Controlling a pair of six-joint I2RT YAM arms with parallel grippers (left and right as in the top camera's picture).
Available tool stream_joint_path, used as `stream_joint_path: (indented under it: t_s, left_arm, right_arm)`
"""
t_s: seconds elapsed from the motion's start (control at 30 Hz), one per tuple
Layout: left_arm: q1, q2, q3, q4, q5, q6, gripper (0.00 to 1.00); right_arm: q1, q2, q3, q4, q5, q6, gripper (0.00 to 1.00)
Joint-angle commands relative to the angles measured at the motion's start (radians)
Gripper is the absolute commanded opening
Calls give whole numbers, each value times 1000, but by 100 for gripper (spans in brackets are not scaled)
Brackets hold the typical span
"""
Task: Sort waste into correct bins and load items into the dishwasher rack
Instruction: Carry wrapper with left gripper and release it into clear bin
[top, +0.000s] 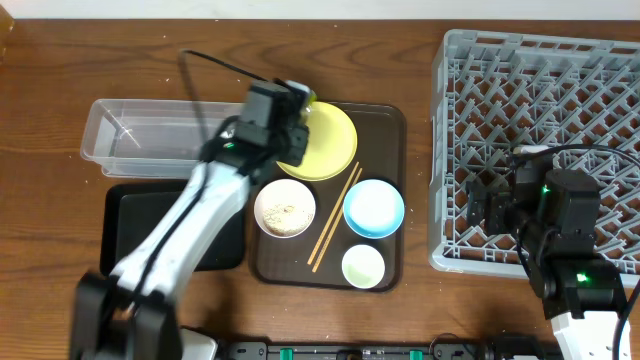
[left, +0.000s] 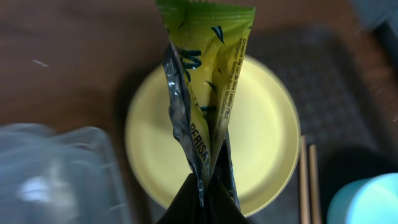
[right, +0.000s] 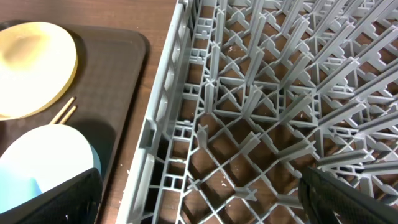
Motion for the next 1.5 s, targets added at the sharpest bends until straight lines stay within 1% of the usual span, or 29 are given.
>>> stream_joint_path:
  t_s: [0.0, 0.1, 0.3, 0.37, 0.4, 0.43, 0.47, 0.5, 0.57, 0.6, 0.63, 0.73, 0.8, 0.87, 0.97, 1.03, 1.07, 1.1, 1.13, 1.23, 1.27, 1.4, 1.43, 1.47]
  left_arm:
    - [55, -70, 0, -37, -27, -2, 7]
    - [113, -93, 0, -68, -74, -2, 7]
    - [252, -51, -2, -105, -77, -19, 8]
    - [282, -31, -2, -109, -76, -28, 17]
    - [291, -22, -2, -112, -76, -28, 24]
    - [299, -14, -2, -115, -76, -28, 27]
    - [303, -8, -2, -116, -76, -28, 33]
    - [305, -4, -2, -116, -76, -28, 41]
    - [305, -3, -2, -116, -76, -28, 53]
    - [305, -5, -2, -116, -76, -28, 62]
    - [305, -11, -2, -121, -75, -28, 68]
    - [305, -59, -1, -151, -72, -51, 80]
    - [305, -98, -1, -162, -72, -71, 84]
    - [305, -131, -1, -185, -67, -92, 86]
    - [305, -194, -1, -300, -70, -150, 86]
    - [307, -218, -2, -382, -121, -255, 87]
    - [308, -226, -2, -421, -147, -320, 89]
    - [308, -228, -2, -443, -150, -353, 90]
    - [308, -228, -2, -451, -146, -369, 89]
    - [308, -218, -2, -407, -145, -354, 80]
    - [308, -212, -2, -374, -145, -341, 72]
    - [308, -174, -2, -220, -144, -332, 25]
    - [308, -161, -2, -190, -144, -332, 21]
    - [308, -143, -2, -161, -144, -332, 19]
  right_arm:
    - [7, -5, 21, -1, -8, 14, 99]
    - [7, -5, 21, -1, -8, 14, 99]
    - [7, -5, 21, -2, -8, 14, 99]
    - [7, -5, 21, -1, -8, 14, 99]
    - [7, -5, 21, -1, -8, 14, 99]
    - [7, -5, 21, -1, -8, 14, 99]
    - [7, -5, 21, -2, -8, 14, 99]
    - [7, -5, 21, -2, -8, 14, 99]
    - [7, -5, 21, -2, -8, 14, 99]
    - [7, -5, 21, -2, -8, 14, 99]
    - [7, -5, 21, -3, -8, 14, 99]
    - [7, -5, 21, -8, -8, 14, 99]
    - [7, -5, 21, -9, -8, 14, 99]
    - [7, -5, 21, -8, -8, 14, 99]
    - [7, -5, 21, -9, -8, 14, 99]
    - [7, -5, 21, -11, -8, 14, 99]
    - [7, -5, 21, -12, -8, 14, 99]
    - [7, -5, 21, -12, -8, 14, 99]
    - [7, -5, 21, -12, -8, 14, 99]
    - [7, -5, 21, -11, -8, 14, 99]
    - [7, -5, 21, -11, -8, 14, 99]
    - [7, -5, 21, -13, -8, 15, 99]
    - [7, -5, 21, -13, -8, 15, 99]
    - [7, -5, 21, -13, -8, 15, 99]
